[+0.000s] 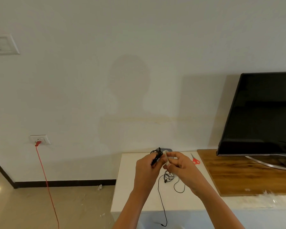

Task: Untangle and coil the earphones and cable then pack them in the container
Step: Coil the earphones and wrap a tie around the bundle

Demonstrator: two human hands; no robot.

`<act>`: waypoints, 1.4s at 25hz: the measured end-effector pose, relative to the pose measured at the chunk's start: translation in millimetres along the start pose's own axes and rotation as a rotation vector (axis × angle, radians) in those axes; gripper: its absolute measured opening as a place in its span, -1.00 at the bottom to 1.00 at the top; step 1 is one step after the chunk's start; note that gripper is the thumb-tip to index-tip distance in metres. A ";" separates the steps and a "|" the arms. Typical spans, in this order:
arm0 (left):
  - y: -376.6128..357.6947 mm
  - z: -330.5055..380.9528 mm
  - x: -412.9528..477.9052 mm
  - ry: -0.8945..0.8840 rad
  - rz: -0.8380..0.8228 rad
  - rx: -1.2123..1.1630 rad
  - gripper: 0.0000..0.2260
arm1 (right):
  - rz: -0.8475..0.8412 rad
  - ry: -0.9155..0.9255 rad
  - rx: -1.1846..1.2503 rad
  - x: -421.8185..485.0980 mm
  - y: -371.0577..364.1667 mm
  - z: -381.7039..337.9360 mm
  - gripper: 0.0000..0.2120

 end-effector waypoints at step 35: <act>-8.2 -31.5 -9.5 0.456 -0.131 -0.208 -0.56 | 0.129 0.046 -0.175 27.3 -4.5 -10.3 -0.90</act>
Point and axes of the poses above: each hand's wrist, its own x-axis towards the middle knuckle, its own y-axis out of the back of the hand, z = x × y, the point moved 5 cm from there along x, towards the middle knuckle, and after that the axes turned 8 degrees about z, right-handed, at the moved point
